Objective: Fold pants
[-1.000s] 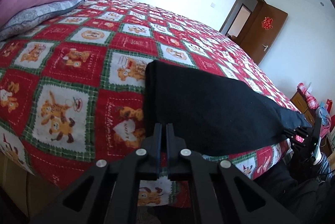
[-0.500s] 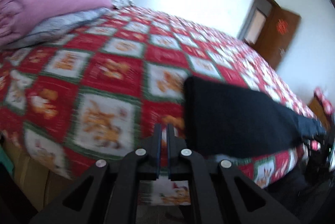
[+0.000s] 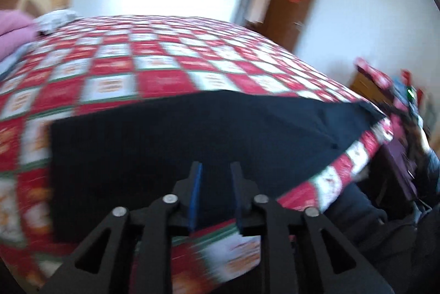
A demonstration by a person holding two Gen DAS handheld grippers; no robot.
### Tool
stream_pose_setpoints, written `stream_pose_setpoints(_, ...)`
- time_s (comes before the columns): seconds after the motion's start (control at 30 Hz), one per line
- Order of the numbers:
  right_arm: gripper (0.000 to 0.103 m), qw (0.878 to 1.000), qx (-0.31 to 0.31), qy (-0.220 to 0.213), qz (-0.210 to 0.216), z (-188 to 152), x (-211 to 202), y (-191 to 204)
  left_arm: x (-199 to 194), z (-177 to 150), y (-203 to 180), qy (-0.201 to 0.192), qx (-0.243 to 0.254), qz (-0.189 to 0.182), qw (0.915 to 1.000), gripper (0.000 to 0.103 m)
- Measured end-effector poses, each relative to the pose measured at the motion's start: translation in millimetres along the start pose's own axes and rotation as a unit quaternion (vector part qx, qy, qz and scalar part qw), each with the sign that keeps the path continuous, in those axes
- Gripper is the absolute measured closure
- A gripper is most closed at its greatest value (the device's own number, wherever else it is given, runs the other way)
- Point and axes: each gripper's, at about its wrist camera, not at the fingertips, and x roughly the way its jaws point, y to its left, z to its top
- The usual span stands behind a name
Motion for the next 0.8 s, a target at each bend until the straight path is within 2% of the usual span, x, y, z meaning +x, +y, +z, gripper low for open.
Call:
stream_pose_setpoints(0.07, 0.056, 0.998, 0.063, 0.010, -0.021, 4.4, 6.8, -39.4, 17.3, 7.9, -27.9, 0.007, 0.025, -0.025, 0.9994, 0.067)
stream_pose_setpoints(0.13, 0.056, 0.993, 0.112, 0.025, -0.008, 9.2, 20.1, -70.1, 31.6, 13.6, -54.7, 0.010, 0.045, -0.051, 0.9976, 0.060)
stream_pose_setpoints(0.27, 0.056, 0.988, 0.149, 0.048, 0.018, 15.5, 48.3, -90.3, 57.8, 20.1, -88.3, 0.015, 0.077, -0.083, 0.9935, 0.059)
stream_pose_setpoints(0.37, 0.057, 0.984, 0.163, 0.066, 0.038, 15.9, 68.8, -98.1, 81.1, 16.6, -95.0, 0.038, 0.062, -0.099, 0.9925, 0.059)
stream_pose_setpoints(0.43, 0.083, 0.980, 0.174, 0.076, 0.066, 15.4, 81.9, -99.7, 92.3, 10.6, -92.9, 0.052, 0.047, -0.096, 0.9930, 0.059)
stream_pose_setpoints(0.47, 0.091, 0.978, 0.174, 0.080, 0.083, 16.3, 86.9, -98.3, 94.6, 8.0, -91.3, 0.056, 0.039, -0.097, 0.9930, 0.059)
stream_pose_setpoints(0.5, 0.097, 0.979, 0.172, 0.077, 0.079, 19.1, 90.6, -98.1, 94.3, 6.2, -89.7, 0.052, 0.035, -0.099, 0.9931, 0.059)
stream_pose_setpoints(0.63, 0.099, 0.983, 0.161, 0.048, 0.075, 33.7, 83.1, -97.0, 92.1, 4.4, -82.4, 0.048, 0.010, -0.113, 0.9924, 0.059)
stream_pose_setpoints(0.8, 0.101, 0.985, 0.155, 0.027, 0.066, 47.4, 83.1, -92.8, 93.0, 2.5, -86.6, 0.047, 0.017, -0.107, 0.9930, 0.059)
